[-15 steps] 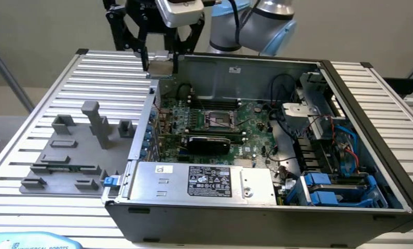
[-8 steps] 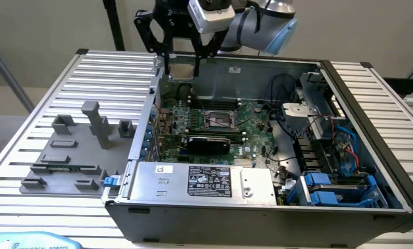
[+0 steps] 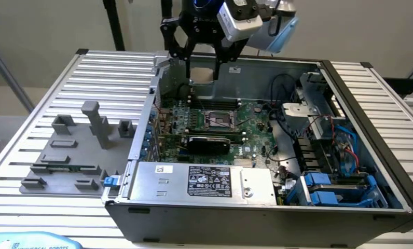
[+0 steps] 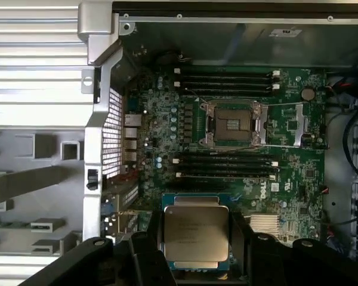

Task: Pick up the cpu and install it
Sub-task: 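Pick up the cpu and move it towards the insertion slot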

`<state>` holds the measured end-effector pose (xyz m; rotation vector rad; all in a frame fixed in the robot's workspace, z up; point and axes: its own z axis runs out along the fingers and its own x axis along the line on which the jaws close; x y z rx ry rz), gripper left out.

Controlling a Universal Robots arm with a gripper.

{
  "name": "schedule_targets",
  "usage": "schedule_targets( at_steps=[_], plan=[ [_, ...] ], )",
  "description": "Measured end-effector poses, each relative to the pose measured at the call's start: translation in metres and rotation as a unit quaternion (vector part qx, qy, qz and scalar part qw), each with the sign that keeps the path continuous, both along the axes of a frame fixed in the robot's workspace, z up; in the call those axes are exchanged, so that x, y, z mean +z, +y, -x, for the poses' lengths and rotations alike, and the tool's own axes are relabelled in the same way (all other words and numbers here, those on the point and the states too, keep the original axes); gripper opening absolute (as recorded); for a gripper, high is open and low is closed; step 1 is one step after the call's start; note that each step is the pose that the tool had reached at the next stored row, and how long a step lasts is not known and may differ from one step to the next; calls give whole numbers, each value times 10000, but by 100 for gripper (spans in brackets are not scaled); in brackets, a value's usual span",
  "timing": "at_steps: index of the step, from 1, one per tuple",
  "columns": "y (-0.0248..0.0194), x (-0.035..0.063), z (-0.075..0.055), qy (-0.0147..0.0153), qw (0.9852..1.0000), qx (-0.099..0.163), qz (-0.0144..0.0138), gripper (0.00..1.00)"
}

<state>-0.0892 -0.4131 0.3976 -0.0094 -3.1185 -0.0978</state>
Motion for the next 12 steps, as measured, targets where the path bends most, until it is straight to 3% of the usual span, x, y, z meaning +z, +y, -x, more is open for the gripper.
schedule_targets(
  at_steps=[5, 12],
  plan=[
    [98, -92, -145, 0, 10000, 0, -1, 55],
    [293, -218, -263, 0, 10000, 0, 0, 55]
  ],
)
